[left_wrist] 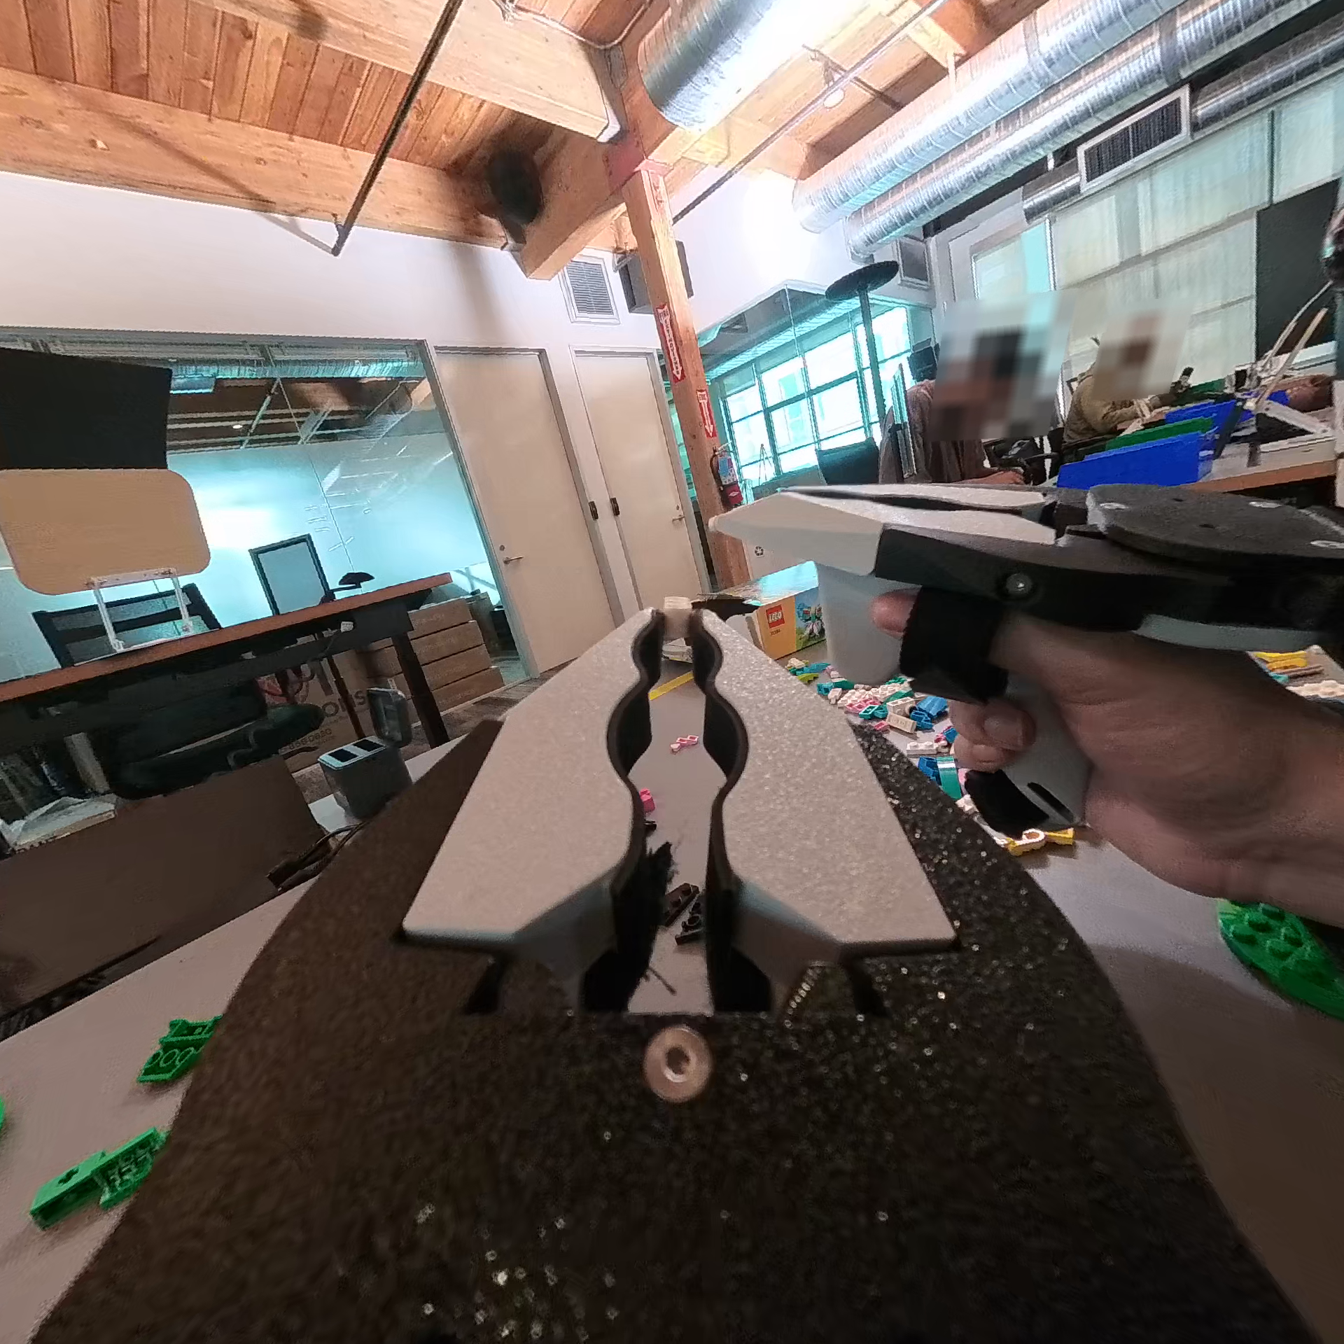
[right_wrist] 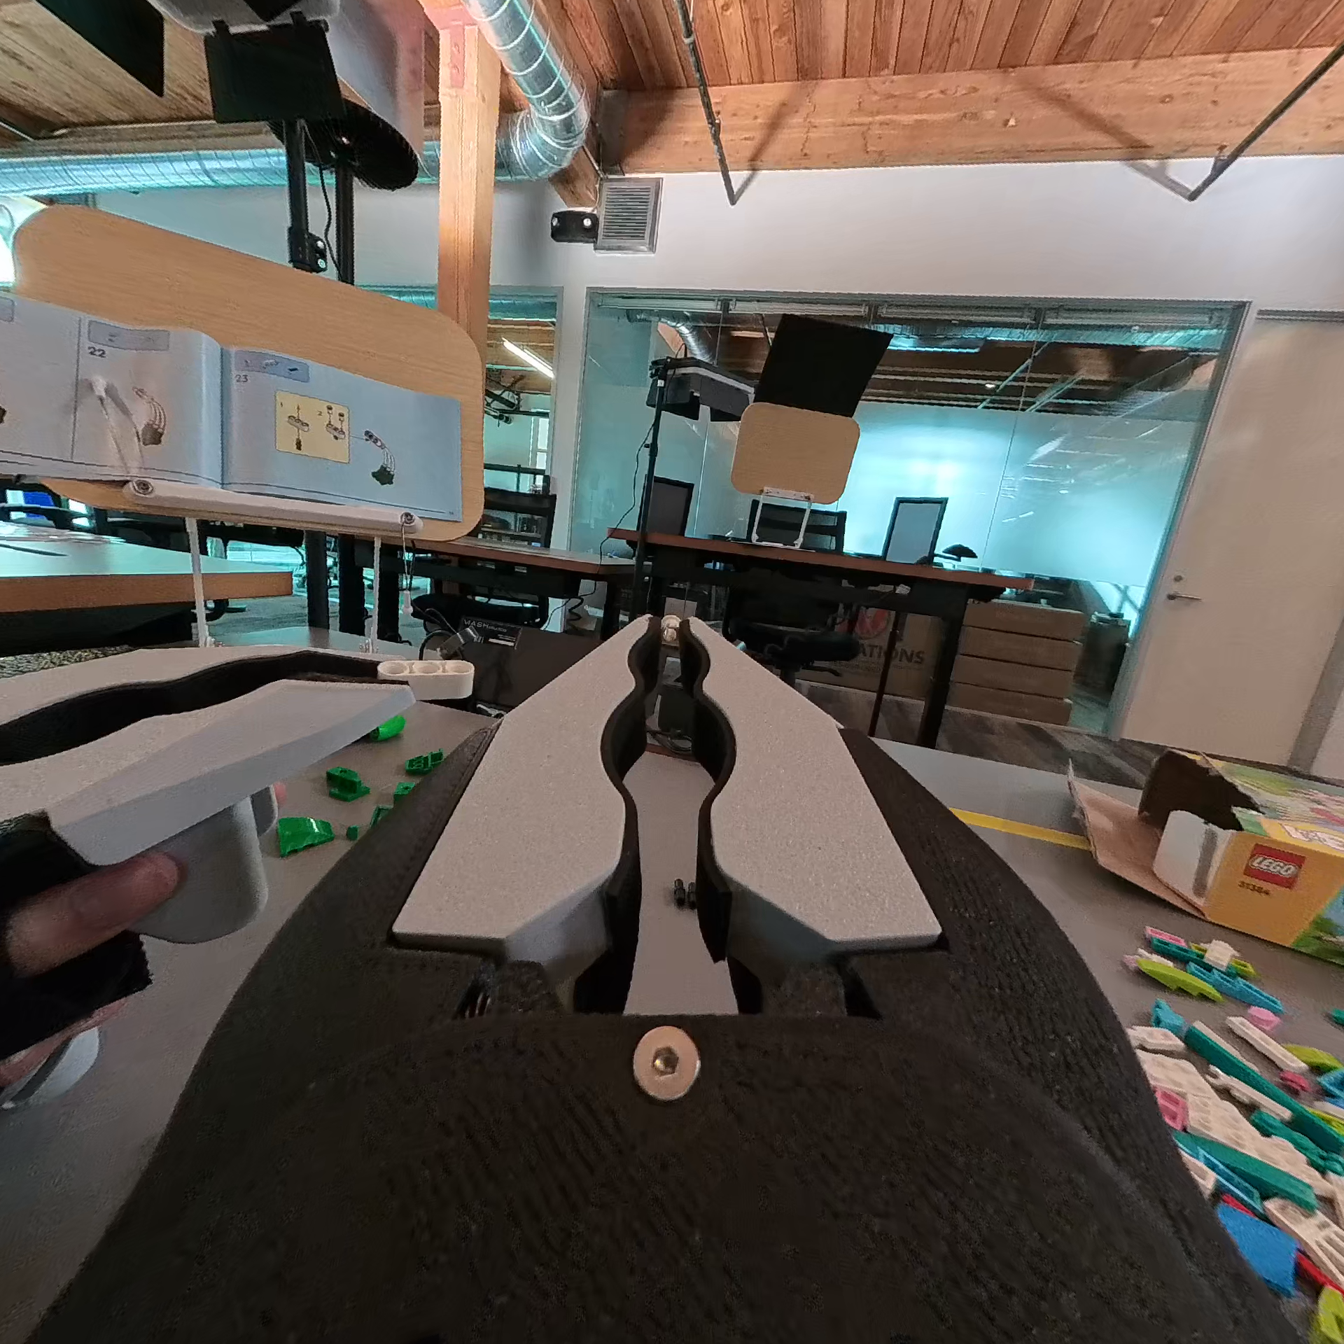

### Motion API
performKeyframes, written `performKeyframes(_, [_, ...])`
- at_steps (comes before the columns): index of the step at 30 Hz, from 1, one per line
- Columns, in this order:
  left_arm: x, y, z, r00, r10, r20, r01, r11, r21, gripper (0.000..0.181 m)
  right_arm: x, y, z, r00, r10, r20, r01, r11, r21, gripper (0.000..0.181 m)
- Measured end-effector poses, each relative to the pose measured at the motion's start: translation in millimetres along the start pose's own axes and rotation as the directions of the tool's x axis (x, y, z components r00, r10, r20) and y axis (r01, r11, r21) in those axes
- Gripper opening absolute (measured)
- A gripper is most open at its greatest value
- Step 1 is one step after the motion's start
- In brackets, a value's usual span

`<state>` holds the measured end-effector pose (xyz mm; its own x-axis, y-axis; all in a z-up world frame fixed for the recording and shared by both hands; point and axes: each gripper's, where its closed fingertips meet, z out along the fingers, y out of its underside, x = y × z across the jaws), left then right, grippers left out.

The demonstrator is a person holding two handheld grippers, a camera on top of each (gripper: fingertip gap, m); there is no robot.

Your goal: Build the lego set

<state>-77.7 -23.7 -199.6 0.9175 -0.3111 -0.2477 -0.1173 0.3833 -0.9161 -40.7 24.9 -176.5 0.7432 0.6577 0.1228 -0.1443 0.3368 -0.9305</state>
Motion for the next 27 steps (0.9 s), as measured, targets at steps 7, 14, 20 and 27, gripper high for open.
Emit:
performKeyframes(7, [-0.2, -0.6, -0.1, 1.000, 0.004, 0.002, -0.004, 1.000, 0.002, 0.005, -2.9, -2.0, 0.1, 1.000, -0.009, 0.011, 0.009, 1.000, 0.007, 0.004])
performKeyframes(14, [-1.0, -1.2, -0.3, 1.000, 0.010, 0.007, -0.010, 1.000, 0.006, 0.005, -30.8, -51.4, -20.5, 0.957, 0.098, 0.272, -0.173, 0.948, 0.267, 0.004])
performKeyframes(20, [-0.1, -0.9, 0.0, 1.000, 0.009, 0.003, -0.009, 1.000, 0.004, 0.005, -35.2, -56.4, -24.0, 0.950, 0.083, 0.300, -0.174, 0.941, 0.290, 0.004])
performKeyframes(27, [0.0, -0.5, 0.2, 1.000, 0.007, 0.002, -0.007, 1.000, 0.003, 0.005, -35.3, -53.3, -22.4, 0.956, 0.070, 0.283, -0.152, 0.949, 0.277, 0.004])
